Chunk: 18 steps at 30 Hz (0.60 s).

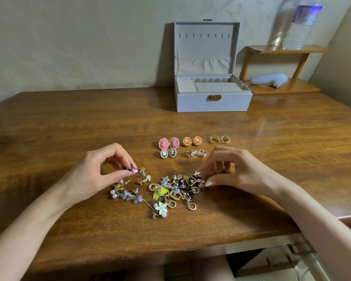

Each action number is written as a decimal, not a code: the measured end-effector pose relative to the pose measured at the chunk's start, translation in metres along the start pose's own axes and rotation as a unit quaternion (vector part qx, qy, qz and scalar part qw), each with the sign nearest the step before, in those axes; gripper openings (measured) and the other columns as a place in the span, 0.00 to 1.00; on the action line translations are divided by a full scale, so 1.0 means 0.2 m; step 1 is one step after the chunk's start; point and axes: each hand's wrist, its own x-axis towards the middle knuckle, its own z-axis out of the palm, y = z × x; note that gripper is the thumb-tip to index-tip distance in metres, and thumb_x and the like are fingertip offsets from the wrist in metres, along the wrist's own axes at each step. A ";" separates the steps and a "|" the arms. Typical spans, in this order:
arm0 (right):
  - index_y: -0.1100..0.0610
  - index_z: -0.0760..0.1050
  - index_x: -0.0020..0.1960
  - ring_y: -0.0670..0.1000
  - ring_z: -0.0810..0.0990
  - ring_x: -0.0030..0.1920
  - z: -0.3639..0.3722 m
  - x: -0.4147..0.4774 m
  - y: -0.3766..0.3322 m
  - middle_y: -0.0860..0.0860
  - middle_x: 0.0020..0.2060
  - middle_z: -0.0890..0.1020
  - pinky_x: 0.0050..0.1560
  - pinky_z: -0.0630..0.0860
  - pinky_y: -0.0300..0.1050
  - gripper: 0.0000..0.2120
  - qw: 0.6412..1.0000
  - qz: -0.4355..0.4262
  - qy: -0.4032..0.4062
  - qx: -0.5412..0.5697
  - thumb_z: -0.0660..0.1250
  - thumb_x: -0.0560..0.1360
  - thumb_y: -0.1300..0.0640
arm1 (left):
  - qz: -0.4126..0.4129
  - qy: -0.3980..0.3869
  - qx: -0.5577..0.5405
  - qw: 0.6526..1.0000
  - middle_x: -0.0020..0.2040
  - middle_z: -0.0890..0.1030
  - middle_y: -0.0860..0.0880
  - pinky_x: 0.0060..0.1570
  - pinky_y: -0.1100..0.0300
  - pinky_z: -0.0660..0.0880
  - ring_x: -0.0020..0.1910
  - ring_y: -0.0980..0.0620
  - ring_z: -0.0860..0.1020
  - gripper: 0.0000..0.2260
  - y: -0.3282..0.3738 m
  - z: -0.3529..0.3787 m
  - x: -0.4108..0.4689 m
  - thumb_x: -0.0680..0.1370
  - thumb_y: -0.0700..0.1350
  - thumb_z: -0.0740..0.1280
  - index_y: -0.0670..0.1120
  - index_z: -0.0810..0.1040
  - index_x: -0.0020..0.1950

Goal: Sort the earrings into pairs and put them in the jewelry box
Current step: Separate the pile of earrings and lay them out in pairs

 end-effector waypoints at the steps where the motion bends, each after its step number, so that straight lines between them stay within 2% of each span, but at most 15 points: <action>1: 0.49 0.81 0.48 0.46 0.76 0.40 0.01 0.01 -0.01 0.45 0.41 0.77 0.40 0.70 0.31 0.12 1.000 -0.005 0.002 -0.006 0.74 0.66 0.47 | -0.006 0.002 -0.002 1.000 0.44 0.81 0.51 0.46 0.61 0.76 0.45 0.53 0.79 0.06 0.00 0.00 0.00 0.68 0.50 0.72 0.54 0.77 0.42; 3: 0.51 0.82 0.49 0.44 0.75 0.40 0.03 0.03 -0.01 0.45 0.40 0.78 0.39 0.69 0.30 0.13 0.999 -0.001 0.014 -0.036 0.73 0.67 0.48 | -0.022 0.009 -0.012 1.000 0.45 0.81 0.51 0.48 0.62 0.76 0.45 0.54 0.79 0.09 0.00 0.00 0.00 0.67 0.48 0.71 0.56 0.78 0.45; 5: 0.51 0.83 0.45 0.40 0.75 0.39 0.06 0.06 0.00 0.42 0.38 0.77 0.39 0.68 0.29 0.07 0.996 0.009 0.042 -0.075 0.74 0.67 0.51 | -0.028 0.012 -0.023 0.999 0.45 0.80 0.51 0.49 0.63 0.76 0.46 0.54 0.79 0.11 0.00 0.01 0.00 0.67 0.45 0.70 0.56 0.80 0.47; 8: 0.53 0.82 0.39 0.33 0.74 0.39 0.07 0.08 0.00 0.36 0.35 0.75 0.38 0.67 0.25 0.03 0.994 0.016 0.065 -0.086 0.75 0.67 0.56 | -0.032 0.013 -0.035 0.999 0.42 0.79 0.51 0.48 0.56 0.76 0.44 0.52 0.78 0.08 0.03 0.02 0.02 0.68 0.44 0.70 0.54 0.82 0.45; 14: 0.55 0.82 0.42 0.41 0.76 0.37 0.01 0.07 -0.04 0.41 0.37 0.79 0.36 0.68 0.27 0.03 0.999 0.000 0.040 -0.036 0.74 0.70 0.57 | -0.029 -0.010 -0.058 0.998 0.43 0.82 0.50 0.46 0.60 0.79 0.42 0.53 0.81 0.07 0.14 0.10 0.08 0.69 0.46 0.69 0.47 0.79 0.46; 18: 0.52 0.82 0.44 0.41 0.76 0.41 0.04 0.08 -0.01 0.39 0.37 0.77 0.38 0.69 0.28 0.06 0.997 -0.001 0.004 -0.083 0.75 0.68 0.55 | -0.023 -0.017 -0.059 0.998 0.43 0.83 0.49 0.47 0.61 0.79 0.43 0.53 0.82 0.05 0.20 0.17 0.16 0.72 0.38 0.69 0.42 0.75 0.47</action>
